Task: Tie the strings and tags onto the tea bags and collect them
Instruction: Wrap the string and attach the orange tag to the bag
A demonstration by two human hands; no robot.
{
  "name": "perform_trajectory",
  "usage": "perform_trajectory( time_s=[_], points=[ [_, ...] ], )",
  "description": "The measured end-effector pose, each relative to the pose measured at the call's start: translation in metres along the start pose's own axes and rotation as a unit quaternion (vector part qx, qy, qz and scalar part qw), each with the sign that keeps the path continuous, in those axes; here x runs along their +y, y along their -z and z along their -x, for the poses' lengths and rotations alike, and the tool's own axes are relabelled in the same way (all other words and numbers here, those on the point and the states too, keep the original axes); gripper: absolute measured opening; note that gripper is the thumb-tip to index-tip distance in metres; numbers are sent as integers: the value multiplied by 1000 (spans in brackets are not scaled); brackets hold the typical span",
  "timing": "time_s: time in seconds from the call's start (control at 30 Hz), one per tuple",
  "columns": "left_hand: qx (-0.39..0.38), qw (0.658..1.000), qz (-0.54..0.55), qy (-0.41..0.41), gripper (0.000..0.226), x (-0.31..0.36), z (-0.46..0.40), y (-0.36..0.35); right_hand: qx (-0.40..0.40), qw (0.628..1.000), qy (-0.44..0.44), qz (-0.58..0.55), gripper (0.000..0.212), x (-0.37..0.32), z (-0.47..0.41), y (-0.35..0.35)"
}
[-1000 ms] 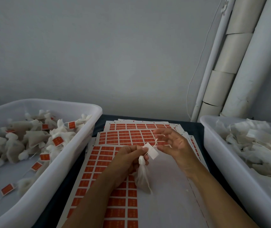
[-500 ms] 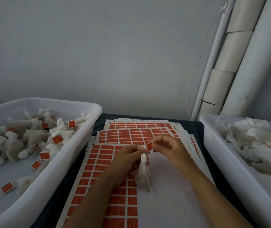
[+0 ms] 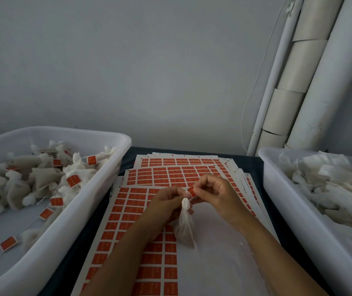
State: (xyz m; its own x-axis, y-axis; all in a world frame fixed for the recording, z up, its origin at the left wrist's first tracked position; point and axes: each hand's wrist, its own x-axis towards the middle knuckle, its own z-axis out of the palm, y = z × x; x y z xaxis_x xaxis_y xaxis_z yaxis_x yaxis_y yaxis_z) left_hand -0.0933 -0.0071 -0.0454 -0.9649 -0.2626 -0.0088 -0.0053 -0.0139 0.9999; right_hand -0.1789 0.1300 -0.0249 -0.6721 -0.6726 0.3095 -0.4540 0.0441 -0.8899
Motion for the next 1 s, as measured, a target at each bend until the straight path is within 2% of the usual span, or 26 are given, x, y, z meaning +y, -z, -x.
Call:
perform_trajectory(
  time_s=[0.17, 0.23, 0.33, 0.5, 0.7, 0.8, 0.87, 0.93, 1.0],
  points=[
    [3, 999, 34, 5, 29, 3, 3, -2, 12, 1000, 10, 0, 7, 1, 0, -1],
    [2, 1000, 25, -3, 25, 4, 4, -4, 16, 1000, 17, 14, 7, 2, 0, -2],
    [25, 998, -48, -25, 10, 4, 5, -8, 29, 998, 24, 46, 8, 3, -1, -4],
    [39, 995, -81, -49, 11, 2, 4, -9, 48, 996, 36, 59, 14, 4, -1, -7],
    [43, 993, -34, -108, 9, 3, 5, -6, 52, 997, 17, 63, 17, 5, -1, -20],
    [73, 990, -13, -117, 15, 3, 4, -7, 53, 984, 40, 167, 9, 9, 3, -30],
    [103, 988, -8, -115, 18, 3, 2, -6, 80, 967, 72, 231, 19, 9, 4, -36],
    [113, 987, 2, -114, 22, 2, 1, -6, 109, 964, 78, 229, 36, 8, 2, -39],
    [101, 988, 1, -119, 24, 1, 2, -6, 131, 965, 71, 218, 40, 7, 1, -39]
  ],
)
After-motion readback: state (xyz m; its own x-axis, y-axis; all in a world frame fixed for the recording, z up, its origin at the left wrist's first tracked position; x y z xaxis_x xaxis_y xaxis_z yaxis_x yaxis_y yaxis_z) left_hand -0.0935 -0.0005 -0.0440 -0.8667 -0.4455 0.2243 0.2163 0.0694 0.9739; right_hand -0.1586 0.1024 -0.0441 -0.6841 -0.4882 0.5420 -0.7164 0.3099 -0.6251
